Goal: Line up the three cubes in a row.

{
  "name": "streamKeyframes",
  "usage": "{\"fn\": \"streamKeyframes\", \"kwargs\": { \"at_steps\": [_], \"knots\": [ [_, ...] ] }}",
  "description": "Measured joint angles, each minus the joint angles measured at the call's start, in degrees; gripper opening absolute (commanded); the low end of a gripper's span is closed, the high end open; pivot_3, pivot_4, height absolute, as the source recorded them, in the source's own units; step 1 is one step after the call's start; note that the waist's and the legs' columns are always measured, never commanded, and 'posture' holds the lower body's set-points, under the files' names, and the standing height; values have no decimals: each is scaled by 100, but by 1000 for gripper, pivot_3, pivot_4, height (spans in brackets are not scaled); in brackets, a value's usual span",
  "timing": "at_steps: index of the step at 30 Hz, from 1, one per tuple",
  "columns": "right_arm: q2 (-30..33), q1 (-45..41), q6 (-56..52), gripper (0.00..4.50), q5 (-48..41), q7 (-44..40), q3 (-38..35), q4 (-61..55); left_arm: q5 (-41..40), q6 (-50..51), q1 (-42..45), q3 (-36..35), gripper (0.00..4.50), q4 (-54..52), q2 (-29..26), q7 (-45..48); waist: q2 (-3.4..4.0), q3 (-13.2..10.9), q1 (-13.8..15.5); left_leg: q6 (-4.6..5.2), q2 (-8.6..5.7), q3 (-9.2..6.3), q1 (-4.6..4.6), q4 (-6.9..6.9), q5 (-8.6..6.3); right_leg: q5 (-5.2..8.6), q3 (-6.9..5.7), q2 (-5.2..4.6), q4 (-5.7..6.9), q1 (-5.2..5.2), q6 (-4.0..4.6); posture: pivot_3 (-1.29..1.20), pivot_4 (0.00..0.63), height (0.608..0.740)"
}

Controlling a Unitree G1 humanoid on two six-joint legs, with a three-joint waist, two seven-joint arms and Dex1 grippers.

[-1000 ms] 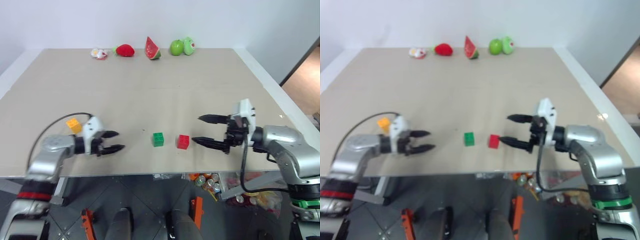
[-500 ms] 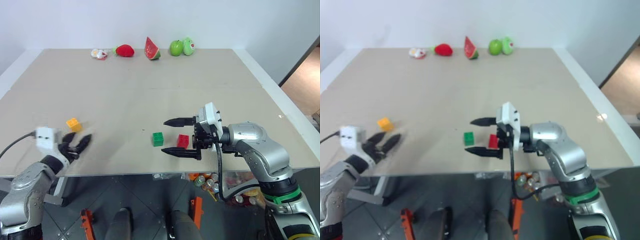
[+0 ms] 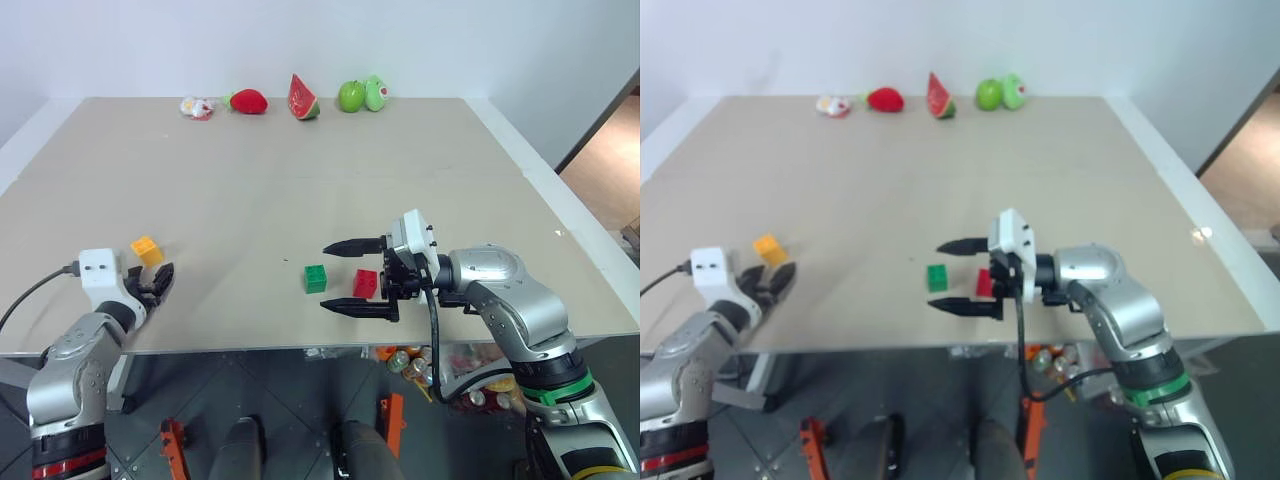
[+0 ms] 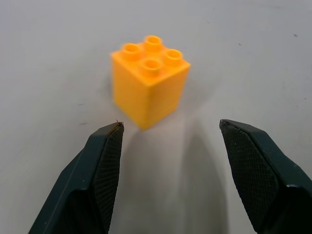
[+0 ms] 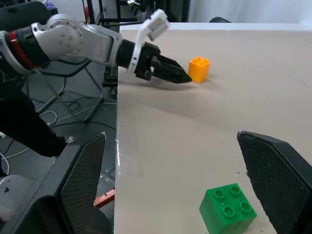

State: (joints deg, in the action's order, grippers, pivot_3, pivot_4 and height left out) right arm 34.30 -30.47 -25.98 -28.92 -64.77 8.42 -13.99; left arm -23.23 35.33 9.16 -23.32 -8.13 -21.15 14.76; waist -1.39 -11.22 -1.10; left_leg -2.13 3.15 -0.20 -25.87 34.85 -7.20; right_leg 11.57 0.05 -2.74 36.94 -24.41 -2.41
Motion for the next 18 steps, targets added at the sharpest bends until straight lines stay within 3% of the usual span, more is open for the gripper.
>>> {"fn": "streamKeyframes", "kwargs": {
  "at_steps": [18],
  "knots": [
    [-20, 26, 9, 4500, -4, 158, 0, -25, 311, -127, 879, 154, 3240, 927, 36, -516, -2, 1, 12, -2, -2, -1, 2, -2, 0, -8, -2, -3, 0, 5, -2, 0, 150, 740]
  ]
}}
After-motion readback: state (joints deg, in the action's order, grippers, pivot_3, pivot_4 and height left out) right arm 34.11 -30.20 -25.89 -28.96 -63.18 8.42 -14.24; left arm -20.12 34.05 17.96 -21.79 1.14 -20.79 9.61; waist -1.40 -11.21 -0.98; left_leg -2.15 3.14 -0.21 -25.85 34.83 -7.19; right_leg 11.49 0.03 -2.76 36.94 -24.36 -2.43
